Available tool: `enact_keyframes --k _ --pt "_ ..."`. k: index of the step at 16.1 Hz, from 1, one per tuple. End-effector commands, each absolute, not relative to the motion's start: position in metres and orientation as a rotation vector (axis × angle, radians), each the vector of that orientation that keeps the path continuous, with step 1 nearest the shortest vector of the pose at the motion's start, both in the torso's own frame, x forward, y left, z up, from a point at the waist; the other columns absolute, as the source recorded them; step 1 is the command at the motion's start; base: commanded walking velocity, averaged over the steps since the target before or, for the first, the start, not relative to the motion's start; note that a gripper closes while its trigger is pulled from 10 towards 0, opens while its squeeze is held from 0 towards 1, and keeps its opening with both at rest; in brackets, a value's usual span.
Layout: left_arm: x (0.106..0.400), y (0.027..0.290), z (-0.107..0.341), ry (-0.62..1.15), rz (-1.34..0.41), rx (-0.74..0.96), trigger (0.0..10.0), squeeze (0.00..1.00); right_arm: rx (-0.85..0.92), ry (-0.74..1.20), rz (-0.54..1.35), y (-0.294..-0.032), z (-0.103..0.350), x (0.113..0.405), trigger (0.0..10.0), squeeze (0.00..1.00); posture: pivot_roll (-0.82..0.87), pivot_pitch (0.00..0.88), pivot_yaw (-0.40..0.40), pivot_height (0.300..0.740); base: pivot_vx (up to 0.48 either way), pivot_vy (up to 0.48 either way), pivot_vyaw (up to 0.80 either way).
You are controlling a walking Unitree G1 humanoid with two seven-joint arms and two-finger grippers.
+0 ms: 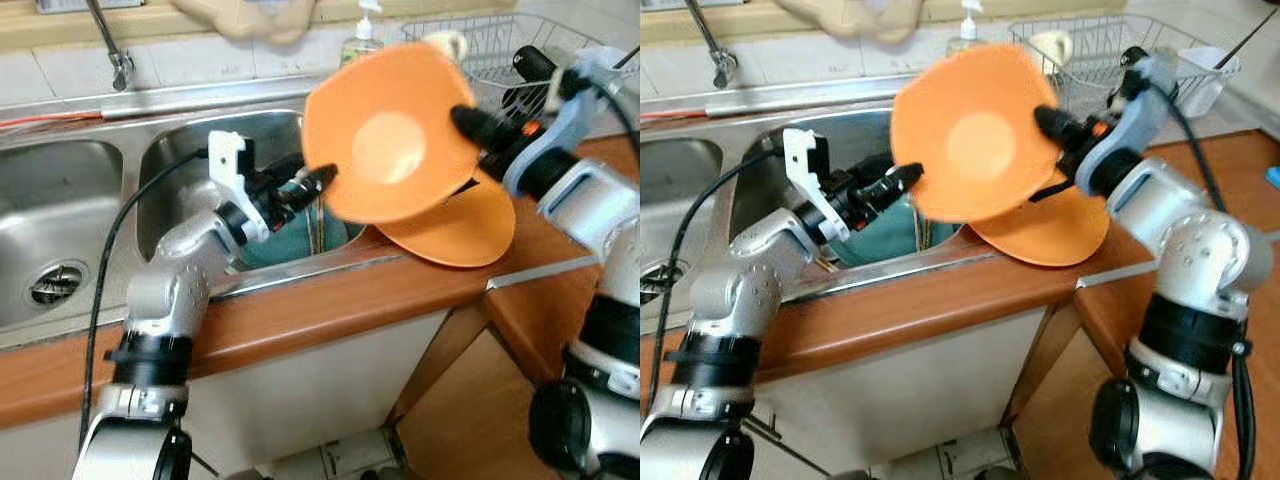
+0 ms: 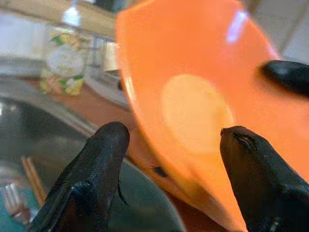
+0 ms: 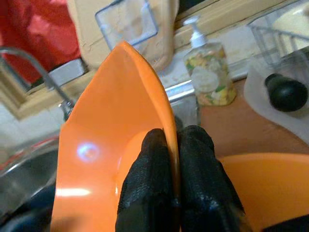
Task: Kitchen organization
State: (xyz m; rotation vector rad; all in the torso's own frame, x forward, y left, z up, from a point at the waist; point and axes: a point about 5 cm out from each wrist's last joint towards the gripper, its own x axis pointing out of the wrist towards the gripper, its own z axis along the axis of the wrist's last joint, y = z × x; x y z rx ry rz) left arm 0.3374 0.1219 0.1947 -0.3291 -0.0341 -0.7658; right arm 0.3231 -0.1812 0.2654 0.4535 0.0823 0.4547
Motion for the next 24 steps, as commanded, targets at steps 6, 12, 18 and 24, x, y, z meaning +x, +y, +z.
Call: enact_keyframes --k 6,12,18,24 --pt "0.352 0.128 0.184 0.031 -0.654 -0.479 1.8 0.00 0.529 -0.033 0.561 -0.171 0.285 0.314 0.0 0.00 -0.17 0.000 0.040 0.740 0.000 0.000 0.00" --pt "0.352 0.122 0.194 0.009 -0.730 -0.592 0.0 0.00 0.517 0.002 0.550 -0.161 0.277 0.313 0.0 0.00 -0.16 0.000 0.041 0.740 0.000 0.000 0.00" --pt "0.349 0.123 0.194 0.019 -0.745 -0.500 0.0 0.00 0.452 0.007 0.554 -0.155 0.278 0.315 0.0 0.00 -0.15 0.000 0.035 0.740 0.000 0.000 0.00" --pt "0.356 0.122 0.195 0.032 -0.666 -0.334 0.0 0.00 0.359 -0.009 0.548 -0.151 0.279 0.313 9.7 0.00 -0.16 0.000 0.045 0.740 0.000 0.000 0.00"
